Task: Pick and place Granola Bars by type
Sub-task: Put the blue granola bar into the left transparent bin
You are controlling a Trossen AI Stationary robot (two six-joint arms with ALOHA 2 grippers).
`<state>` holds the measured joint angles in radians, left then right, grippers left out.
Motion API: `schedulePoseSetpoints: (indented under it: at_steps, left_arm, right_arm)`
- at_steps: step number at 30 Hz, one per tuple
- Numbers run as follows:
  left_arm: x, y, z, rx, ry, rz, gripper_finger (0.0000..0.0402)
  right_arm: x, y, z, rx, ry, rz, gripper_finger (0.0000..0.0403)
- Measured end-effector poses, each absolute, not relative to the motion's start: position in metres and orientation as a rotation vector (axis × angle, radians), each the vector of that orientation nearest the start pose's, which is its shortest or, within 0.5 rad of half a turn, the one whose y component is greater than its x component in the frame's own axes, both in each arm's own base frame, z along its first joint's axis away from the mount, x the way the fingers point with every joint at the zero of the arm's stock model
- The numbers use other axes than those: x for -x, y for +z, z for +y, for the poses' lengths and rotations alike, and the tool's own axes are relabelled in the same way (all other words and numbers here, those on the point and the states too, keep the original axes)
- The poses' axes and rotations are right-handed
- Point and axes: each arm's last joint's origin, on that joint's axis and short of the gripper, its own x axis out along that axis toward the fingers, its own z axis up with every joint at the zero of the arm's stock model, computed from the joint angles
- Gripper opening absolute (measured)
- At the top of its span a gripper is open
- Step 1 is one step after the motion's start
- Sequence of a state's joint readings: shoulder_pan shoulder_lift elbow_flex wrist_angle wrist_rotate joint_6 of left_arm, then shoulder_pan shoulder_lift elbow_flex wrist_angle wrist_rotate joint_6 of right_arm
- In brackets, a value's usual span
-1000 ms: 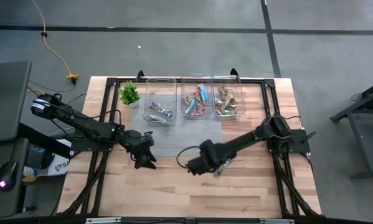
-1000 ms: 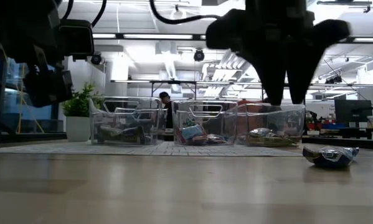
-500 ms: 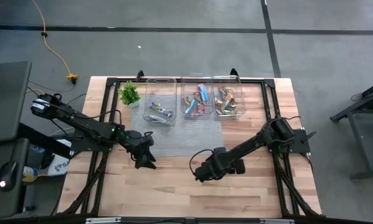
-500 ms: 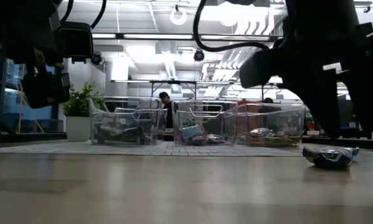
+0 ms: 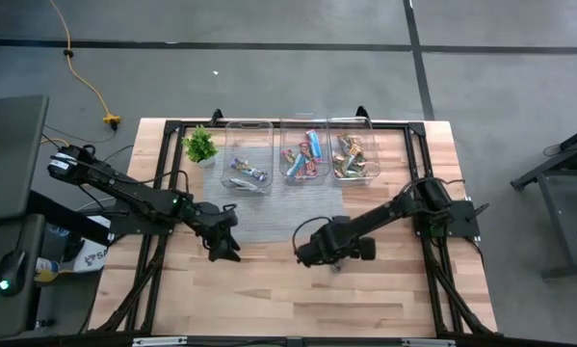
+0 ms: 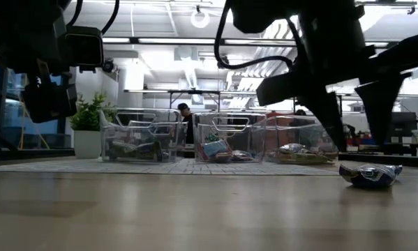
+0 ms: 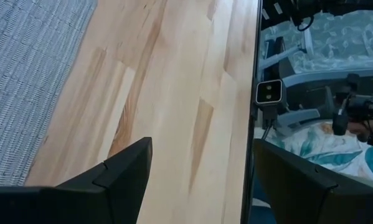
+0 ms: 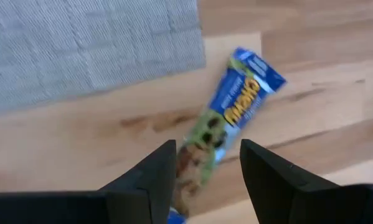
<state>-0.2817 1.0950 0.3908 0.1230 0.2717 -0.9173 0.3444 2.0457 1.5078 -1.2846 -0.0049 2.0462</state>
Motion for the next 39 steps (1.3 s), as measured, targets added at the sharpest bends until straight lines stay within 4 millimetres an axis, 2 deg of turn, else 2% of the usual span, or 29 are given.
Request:
schedulePoseSetpoints:
  at_steps: [5,9,14,17,20,23,27,30,35,39]
  left_arm:
    - [-0.194,0.172,-0.064,0.864,-0.232,0.801,0.0271]
    - [-0.193,0.171,-0.064,0.852,-0.225,0.819,0.0271]
    - [-0.192,0.169,-0.064,0.828,-0.227,0.834,0.0271]
    - [-0.191,0.169,-0.064,0.812,-0.24,0.839,0.0271]
    - [-0.191,0.169,-0.064,0.804,-0.256,0.845,0.0271]
    - [-0.191,0.168,-0.064,0.796,-0.263,0.853,0.0271]
    - [-0.19,0.168,-0.064,0.797,-0.265,0.861,0.0271]
    - [-0.19,0.168,-0.064,0.798,-0.267,0.861,0.0271]
    - [-0.19,0.168,-0.065,0.802,-0.281,0.868,0.0271]
    - [-0.19,0.168,-0.065,0.802,-0.282,0.869,0.0271]
  right_arm:
    - [-0.344,0.17,0.117,-1.116,-1.472,1.164,0.0163]
    - [-0.346,0.169,0.122,-1.052,-1.384,1.133,0.0163]
    - [-0.341,0.174,0.13,-0.877,-1.253,1.175,0.0163]
    - [-0.336,0.182,0.131,-0.714,-1.151,1.223,0.0163]
    - [-0.333,0.193,0.13,-0.507,-0.963,1.297,0.0163]
    - [-0.332,0.203,0.131,-0.271,-0.677,1.394,0.0163]
    - [-0.33,0.206,0.137,0.019,-0.249,1.538,0.0163]
    - [-0.328,0.205,0.139,0.175,-0.016,1.595,0.0163]
    - [-0.324,0.199,0.137,0.338,0.162,1.624,0.0163]
    - [-0.322,0.186,0.139,0.342,0.303,1.618,0.0163]
